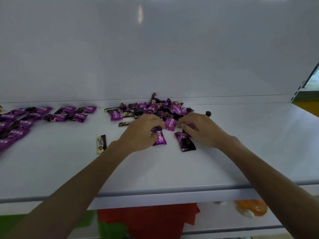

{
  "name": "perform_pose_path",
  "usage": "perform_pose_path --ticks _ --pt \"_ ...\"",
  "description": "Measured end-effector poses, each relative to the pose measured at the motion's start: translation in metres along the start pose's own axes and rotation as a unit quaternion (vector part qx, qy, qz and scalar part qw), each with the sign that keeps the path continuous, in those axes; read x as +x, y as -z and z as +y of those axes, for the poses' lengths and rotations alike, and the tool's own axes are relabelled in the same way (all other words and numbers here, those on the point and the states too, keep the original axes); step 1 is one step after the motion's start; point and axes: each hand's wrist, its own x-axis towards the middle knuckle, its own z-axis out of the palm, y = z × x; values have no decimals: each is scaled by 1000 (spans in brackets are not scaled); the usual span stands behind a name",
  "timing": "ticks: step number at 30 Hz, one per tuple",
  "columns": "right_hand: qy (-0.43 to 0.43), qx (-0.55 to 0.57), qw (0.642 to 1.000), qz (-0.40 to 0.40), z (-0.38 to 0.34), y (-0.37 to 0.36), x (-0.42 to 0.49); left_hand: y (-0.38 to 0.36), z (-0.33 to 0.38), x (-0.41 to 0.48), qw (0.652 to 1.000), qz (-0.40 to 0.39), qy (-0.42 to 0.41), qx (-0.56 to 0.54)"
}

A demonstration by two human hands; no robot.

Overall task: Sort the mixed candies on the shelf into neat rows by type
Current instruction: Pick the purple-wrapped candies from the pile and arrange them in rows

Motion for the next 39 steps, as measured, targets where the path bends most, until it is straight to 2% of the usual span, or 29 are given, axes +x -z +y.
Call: perform_pose_path --ticks 2,5,13,17,24,31,34,39 --pt "28 -1 998 -51 1 4 -2 -1 -1 0 999 -28 -33 33" --pt "30 11 995 -98 -2 6 -6 -2 0 -1 997 -42 -24 53" --pt "24 -20 997 -64 -2 2 -9 -1 -7 -6 994 -43 37 91" --pt "21 -25 997 -75 -2 1 -10 2 -6 -8 994 -44 37 88" --pt "38 -25 998 -33 -2 -4 -8 4 -7 -11 994 -44 51 91" --pt "20 -32 999 11 -10 -4 -4 14 -9 -18 996 27 47 73" --pt "44 -40 997 47 -17 -8 6 24 -16 -26 994 53 64 66" --pt "80 -35 995 48 -46 -24 36 51 -42 -51 988 68 110 82"
